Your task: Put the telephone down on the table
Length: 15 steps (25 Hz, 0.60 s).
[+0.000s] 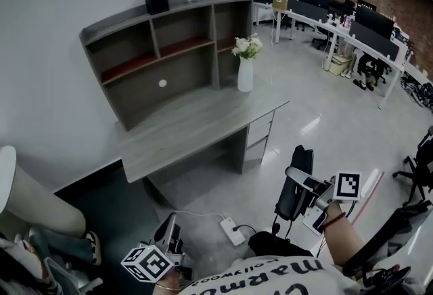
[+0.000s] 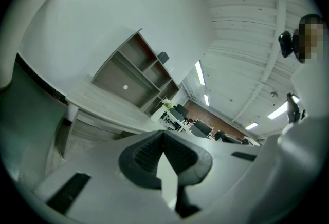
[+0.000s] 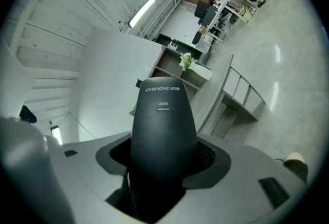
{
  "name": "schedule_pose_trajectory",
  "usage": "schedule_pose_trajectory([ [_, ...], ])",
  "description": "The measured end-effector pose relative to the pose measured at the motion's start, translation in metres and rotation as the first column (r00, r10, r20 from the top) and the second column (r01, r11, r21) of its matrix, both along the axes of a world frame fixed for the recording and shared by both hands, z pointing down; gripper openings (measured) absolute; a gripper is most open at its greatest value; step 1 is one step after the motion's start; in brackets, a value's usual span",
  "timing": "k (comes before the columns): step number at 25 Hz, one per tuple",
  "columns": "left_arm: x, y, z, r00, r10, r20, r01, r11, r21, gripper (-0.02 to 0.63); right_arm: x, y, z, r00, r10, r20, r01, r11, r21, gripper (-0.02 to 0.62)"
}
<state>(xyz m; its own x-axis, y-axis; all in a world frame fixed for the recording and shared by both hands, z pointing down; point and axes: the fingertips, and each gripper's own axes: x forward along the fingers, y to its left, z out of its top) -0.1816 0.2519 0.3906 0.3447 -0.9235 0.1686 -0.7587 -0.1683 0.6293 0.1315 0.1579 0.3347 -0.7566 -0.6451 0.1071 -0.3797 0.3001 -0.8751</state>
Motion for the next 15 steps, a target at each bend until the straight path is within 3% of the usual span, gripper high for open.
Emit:
schedule_pose_trajectory([
  [7,0.025,-0.008,0.012,0.998,0.06,0.0,-0.06,0.998,-0.024,0.009,-0.001,-0.014,0.022,1.0,-0.014,-0.01,0.013,0.999,-0.039,0.282],
  [15,0.023,-0.03,0.011,1.0,0.021,0.008,-0.021,0.999,-0.045,0.009,-0.022,-0.043,0.027,0.995,-0.091,-0.031,0.091,0.996,-0.019,0.282],
])
